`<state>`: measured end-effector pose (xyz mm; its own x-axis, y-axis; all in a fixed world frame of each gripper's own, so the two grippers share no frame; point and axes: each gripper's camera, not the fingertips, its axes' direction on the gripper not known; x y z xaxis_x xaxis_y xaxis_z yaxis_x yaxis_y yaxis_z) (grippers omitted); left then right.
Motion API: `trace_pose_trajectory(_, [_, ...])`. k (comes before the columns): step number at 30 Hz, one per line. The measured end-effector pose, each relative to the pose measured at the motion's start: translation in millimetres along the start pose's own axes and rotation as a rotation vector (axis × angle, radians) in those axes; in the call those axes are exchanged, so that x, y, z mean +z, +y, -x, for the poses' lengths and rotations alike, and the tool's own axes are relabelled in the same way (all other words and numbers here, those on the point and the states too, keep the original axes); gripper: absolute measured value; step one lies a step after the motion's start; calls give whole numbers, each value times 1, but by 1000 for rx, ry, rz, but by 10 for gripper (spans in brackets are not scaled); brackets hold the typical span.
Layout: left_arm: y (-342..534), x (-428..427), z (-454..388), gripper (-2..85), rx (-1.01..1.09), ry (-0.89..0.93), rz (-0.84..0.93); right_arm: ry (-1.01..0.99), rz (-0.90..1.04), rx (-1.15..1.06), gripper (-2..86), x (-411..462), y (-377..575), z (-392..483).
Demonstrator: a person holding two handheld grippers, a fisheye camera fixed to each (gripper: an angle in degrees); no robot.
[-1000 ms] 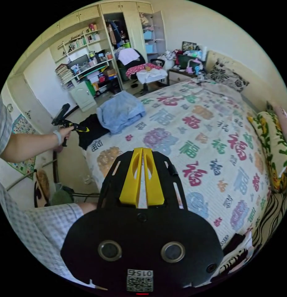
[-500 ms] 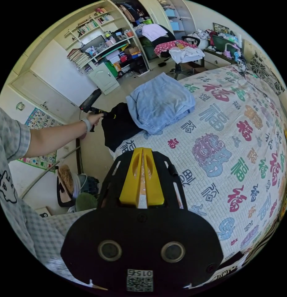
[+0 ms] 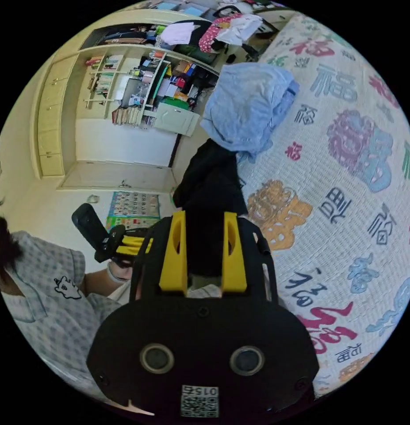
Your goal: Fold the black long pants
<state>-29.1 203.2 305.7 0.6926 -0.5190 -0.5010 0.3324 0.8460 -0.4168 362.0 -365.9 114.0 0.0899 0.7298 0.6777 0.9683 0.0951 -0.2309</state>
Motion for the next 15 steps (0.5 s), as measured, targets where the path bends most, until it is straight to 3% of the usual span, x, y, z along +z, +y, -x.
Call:
trace_pose_trajectory(4, [-7,21,-40,-5,123,123,9,-168,-44,56,10,-32,39,-19])
trace_pose_trajectory(7, [-15,48,-74,-1,170,183,-5,-82,-167,108,3,-101,95,-33])
trace_pose_trajectory(12, [-41,105,-145,37,278,512,-12,168,-442,240,2,-244,218,-37])
trace_pose_trajectory(15, [-49,122,-143,62,206,570,14,247,-572,264,2,-293,270,-19])
